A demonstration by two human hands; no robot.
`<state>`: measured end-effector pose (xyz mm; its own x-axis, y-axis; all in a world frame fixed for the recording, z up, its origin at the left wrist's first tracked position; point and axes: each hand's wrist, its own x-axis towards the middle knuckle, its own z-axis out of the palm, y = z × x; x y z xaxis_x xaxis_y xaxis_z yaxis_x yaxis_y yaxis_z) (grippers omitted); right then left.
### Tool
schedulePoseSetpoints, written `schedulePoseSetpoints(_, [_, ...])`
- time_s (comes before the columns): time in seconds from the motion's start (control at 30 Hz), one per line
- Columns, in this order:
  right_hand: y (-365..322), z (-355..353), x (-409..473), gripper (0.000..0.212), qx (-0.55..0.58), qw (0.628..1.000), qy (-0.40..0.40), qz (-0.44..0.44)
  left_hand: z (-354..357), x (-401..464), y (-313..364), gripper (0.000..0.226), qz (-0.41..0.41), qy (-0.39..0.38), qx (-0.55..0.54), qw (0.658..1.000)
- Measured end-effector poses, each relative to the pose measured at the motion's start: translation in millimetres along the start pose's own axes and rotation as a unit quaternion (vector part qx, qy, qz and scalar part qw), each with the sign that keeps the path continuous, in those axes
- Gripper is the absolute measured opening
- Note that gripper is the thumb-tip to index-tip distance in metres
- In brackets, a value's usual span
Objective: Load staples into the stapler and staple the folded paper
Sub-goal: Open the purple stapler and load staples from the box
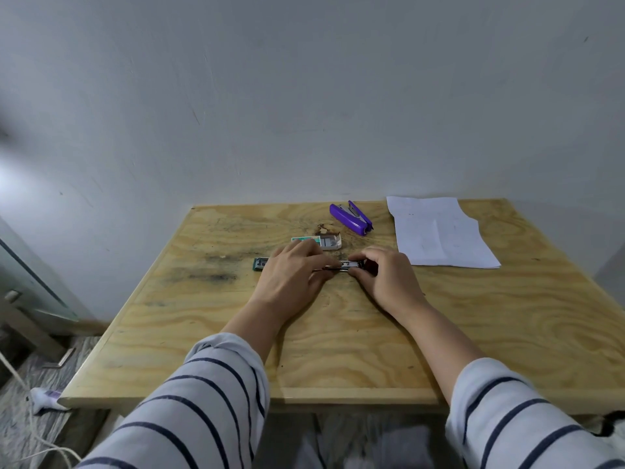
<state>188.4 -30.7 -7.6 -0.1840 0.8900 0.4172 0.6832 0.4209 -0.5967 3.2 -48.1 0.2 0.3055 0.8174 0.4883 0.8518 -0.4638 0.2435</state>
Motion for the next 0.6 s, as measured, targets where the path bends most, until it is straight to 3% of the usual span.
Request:
schedulePoseSetpoints(0.17, [0,1,-1,0.019,-0.019,1.0,0.002,0.002,-2,-2,2,0.025,-0.076,0.005,-0.028,0.997])
schedulePoseSetpoints(0.3, [0,1,0,0.026,-0.029,1.0,-0.006,0.003,-1,-3,-2,0.033,-0.132,-0.002,0.036,0.991])
schedulePoseSetpoints(0.6, [1,1,0,0.023,-0.051,0.998,-0.034,-0.009,-15,-10,-23,0.036,-0.133,-0.052,0.079,0.986])
